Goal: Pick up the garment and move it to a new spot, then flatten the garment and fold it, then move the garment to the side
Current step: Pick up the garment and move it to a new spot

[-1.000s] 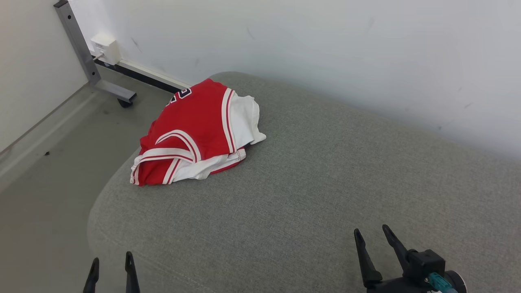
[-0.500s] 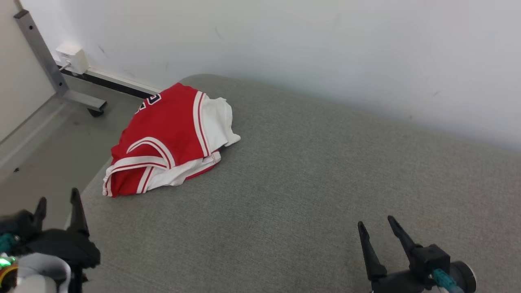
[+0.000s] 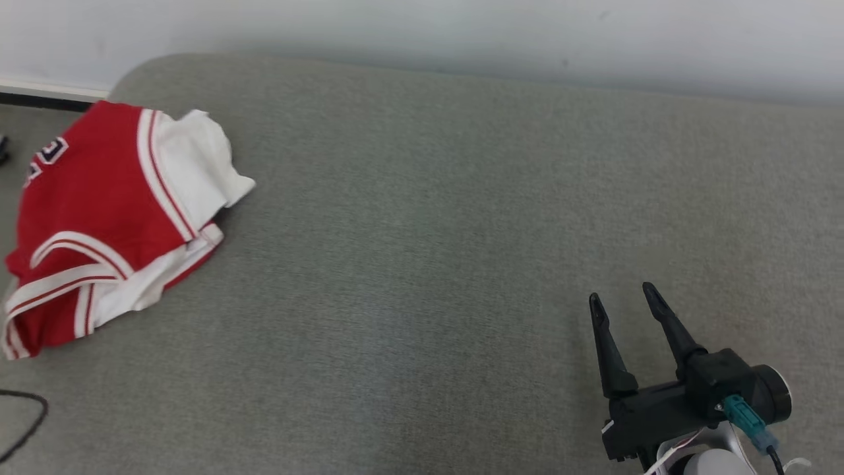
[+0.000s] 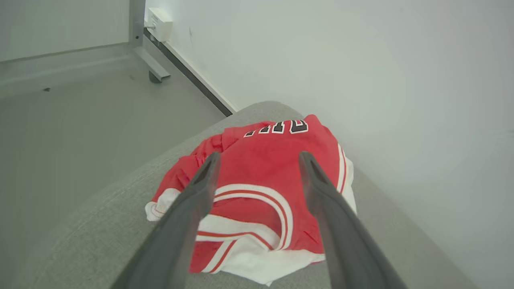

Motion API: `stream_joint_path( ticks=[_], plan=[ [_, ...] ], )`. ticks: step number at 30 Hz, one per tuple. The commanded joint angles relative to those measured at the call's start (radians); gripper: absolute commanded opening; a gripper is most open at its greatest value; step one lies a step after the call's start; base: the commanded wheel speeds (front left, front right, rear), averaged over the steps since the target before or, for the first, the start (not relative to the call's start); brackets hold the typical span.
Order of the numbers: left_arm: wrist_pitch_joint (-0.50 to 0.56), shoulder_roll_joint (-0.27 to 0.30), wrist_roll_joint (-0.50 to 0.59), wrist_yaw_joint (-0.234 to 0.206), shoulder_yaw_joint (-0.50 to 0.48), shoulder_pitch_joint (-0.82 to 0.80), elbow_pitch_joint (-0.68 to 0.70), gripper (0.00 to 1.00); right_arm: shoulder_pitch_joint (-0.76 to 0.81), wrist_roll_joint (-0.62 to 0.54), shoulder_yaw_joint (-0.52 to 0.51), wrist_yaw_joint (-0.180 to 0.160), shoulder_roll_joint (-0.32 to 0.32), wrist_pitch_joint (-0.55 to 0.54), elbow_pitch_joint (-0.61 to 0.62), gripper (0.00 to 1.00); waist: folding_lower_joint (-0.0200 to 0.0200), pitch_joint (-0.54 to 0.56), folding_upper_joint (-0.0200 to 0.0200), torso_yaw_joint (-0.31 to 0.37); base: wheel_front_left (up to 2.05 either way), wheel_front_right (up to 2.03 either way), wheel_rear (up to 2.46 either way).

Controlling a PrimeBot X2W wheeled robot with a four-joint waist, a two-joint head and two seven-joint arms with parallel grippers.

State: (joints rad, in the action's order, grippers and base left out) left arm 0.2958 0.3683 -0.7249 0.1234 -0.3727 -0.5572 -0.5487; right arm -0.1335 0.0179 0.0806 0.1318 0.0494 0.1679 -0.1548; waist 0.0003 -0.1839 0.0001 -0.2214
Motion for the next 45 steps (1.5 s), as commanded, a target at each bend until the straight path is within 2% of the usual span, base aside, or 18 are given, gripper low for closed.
stream_joint_path(
  ticks=[1, 5, 6, 10, 15, 23, 24, 25, 26, 30, 36, 39, 45],
  plan=[
    [0.067, 0.028, -0.068, 0.000, -0.038, -0.043, 0.024, 1.00, -0.018, 0.015, -0.002, -0.002, 0.001, 0.010, 0.009, 1.00, -0.0003, -0.204, -0.0001, 0.197, 0.00, 0.00, 0.00],
    [0.219, 0.082, -0.134, -0.031, -0.064, -0.068, 0.060, 1.00, -0.030, 0.026, 0.001, -0.002, 0.001, 0.021, 0.011, 1.00, -0.0003, -0.239, -0.0001, 0.222, 0.00, 0.00, 0.00],
    [0.219, 0.082, -0.134, -0.031, -0.064, -0.068, 0.060, 1.00, -0.030, 0.026, 0.001, -0.002, 0.001, 0.021, 0.011, 1.00, -0.0003, -0.239, -0.0001, 0.222, 0.00, 0.00, 0.00],
    [0.315, 0.122, -0.138, -0.079, -0.058, -0.064, 0.111, 1.00, -0.043, 0.042, 0.001, -0.002, 0.001, 0.036, 0.002, 1.00, -0.0003, -0.263, -0.0001, 0.234, 0.00, 0.00, 0.00],
    [0.341, 0.151, -0.094, -0.134, -0.051, -0.025, 0.153, 1.00, -0.056, 0.053, 0.010, -0.002, 0.001, 0.050, -0.014, 1.00, -0.0003, -0.278, -0.0001, 0.242, 0.00, 0.00, 0.00],
    [0.342, 0.185, -0.024, -0.176, -0.022, 0.029, 0.139, 1.00, -0.074, 0.064, 0.014, -0.002, 0.001, 0.061, -0.039, 1.00, -0.0003, -0.275, -0.0001, 0.249, 0.00, 0.00, 0.00],
    [0.337, 0.187, -0.019, -0.179, -0.019, 0.032, 0.134, 0.84, -0.074, 0.065, 0.015, -0.002, 0.001, 0.062, -0.042, 1.00, -0.0003, -0.272, -0.0001, 0.249, 0.00, 0.00, 0.00],
    [0.327, 0.189, -0.012, -0.180, -0.016, 0.032, 0.132, 0.30, -0.075, 0.066, 0.015, -0.002, 0.001, 0.062, -0.044, 1.00, -0.0003, -0.269, -0.0001, 0.248, 0.00, 0.00, 0.00],
    [0.317, 0.190, -0.006, -0.179, -0.015, 0.034, 0.126, 0.00, -0.074, 0.072, 0.015, -0.002, 0.001, 0.062, -0.048, 1.00, -0.0003, -0.265, -0.0001, 0.248, 0.00, 0.00, 0.00],
    [0.280, 0.188, -0.013, -0.168, -0.029, 0.024, 0.109, 0.00, -0.072, 0.082, 0.020, -0.002, 0.001, 0.068, -0.061, 1.00, -0.0003, -0.241, -0.0001, 0.243, 0.00, 0.00, 0.00],
    [0.232, 0.220, -0.008, -0.137, -0.025, -0.026, 0.140, 0.00, -0.051, 0.098, 0.014, -0.002, 0.001, 0.079, -0.101, 1.00, -0.0003, -0.150, -0.0001, 0.206, 0.00, 0.00, 0.00],
    [0.234, 0.216, -0.027, -0.135, -0.023, -0.074, 0.190, 0.00, -0.042, 0.115, 0.013, -0.002, 0.001, 0.083, -0.118, 1.00, -0.0003, -0.102, -0.0001, 0.188, 0.00, 0.00, 0.00],
    [0.264, 0.189, -0.045, -0.113, 0.049, -0.166, 0.321, 0.00, -0.015, 0.147, 0.025, -0.002, 0.001, 0.092, -0.161, 1.00, -0.0003, -0.001, -0.0001, 0.169, 0.00, 0.00, 0.00]
  ],
)
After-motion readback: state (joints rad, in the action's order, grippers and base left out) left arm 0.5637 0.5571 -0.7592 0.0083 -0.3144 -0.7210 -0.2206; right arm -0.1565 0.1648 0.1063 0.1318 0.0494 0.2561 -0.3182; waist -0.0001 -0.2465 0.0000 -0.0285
